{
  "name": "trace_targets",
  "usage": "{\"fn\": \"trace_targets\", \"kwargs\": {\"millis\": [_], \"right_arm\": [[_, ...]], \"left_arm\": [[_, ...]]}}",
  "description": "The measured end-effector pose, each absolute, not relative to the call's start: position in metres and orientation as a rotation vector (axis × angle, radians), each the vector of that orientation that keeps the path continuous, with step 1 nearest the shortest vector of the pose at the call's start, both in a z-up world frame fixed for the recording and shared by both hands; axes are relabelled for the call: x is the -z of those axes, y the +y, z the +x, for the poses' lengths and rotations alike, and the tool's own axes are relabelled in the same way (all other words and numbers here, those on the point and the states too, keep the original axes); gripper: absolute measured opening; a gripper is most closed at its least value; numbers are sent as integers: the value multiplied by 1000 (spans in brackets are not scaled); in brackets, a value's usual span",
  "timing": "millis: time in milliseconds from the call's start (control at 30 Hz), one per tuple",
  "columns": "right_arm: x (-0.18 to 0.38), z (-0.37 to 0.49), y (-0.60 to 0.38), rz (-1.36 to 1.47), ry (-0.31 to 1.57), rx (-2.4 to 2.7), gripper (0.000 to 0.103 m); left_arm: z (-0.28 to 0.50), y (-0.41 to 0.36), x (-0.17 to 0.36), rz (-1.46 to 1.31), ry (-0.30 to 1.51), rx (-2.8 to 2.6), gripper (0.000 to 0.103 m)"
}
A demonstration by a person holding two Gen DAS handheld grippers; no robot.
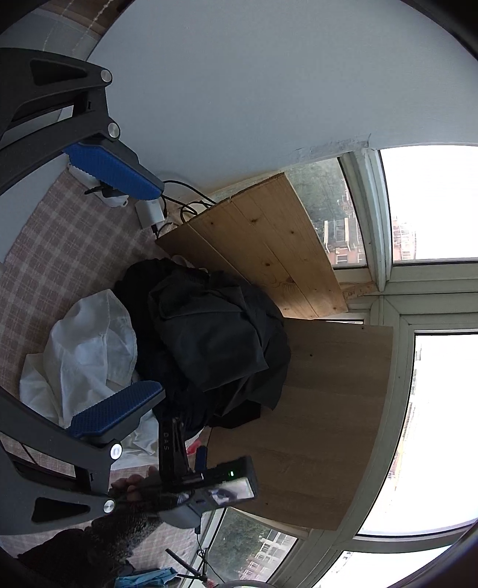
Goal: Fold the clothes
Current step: 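Grasp the navy garment on top of the pile with the right gripper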
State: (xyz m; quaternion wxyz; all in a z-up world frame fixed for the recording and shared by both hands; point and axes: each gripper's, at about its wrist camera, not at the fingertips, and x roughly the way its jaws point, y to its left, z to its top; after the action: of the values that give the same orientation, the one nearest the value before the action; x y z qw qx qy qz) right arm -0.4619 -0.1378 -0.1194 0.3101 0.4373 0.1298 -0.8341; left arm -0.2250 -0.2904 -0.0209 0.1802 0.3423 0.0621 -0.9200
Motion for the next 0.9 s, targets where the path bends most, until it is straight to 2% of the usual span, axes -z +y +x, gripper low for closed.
{"fn": "trace_targets", "kwargs": {"millis": [67,100,133,167,200,233,300,400,467,533,667,833,867,900], "right_arm": [[137,-473,-158,1229,400,2169,102],[144,-477,-167,1255,422,2149,88],[144,-478,-173,1262,428,2124,70],[142,-479,-179,1288,432,2096,32],[137,-481,-183,1306,419,2069,18],[127,-483,-183,1306,363,2047,9],[97,-486,-182,1274,200,1987,4],[26,-477,-184,1097,34,1929,4],[-20,-461,-192,982,41,1923,4],[-41,-448,-206,965,158,1947,4],[-20,-442,-199,1063,259,2006,4],[66,-438,-162,1319,368,2041,6],[79,-436,-156,1351,414,2067,12],[85,-435,-152,1357,439,2088,23]], "left_arm": [[-228,-300,26,974,197,2609,99],[-228,-305,28,977,203,2608,99],[-228,-310,30,978,210,2605,99],[-227,-315,32,977,220,2601,99],[-226,-320,33,977,232,2597,99],[-225,-325,35,976,243,2593,99],[-223,-332,38,971,266,2582,99],[-221,-338,39,963,298,2574,99],[-218,-338,38,958,302,2578,99],[-214,-335,36,950,295,2588,99],[-201,-329,34,940,263,2606,99],[-192,-334,45,969,282,2581,99],[-191,-335,47,975,289,2575,99],[-191,-336,49,979,296,2571,99]]}}
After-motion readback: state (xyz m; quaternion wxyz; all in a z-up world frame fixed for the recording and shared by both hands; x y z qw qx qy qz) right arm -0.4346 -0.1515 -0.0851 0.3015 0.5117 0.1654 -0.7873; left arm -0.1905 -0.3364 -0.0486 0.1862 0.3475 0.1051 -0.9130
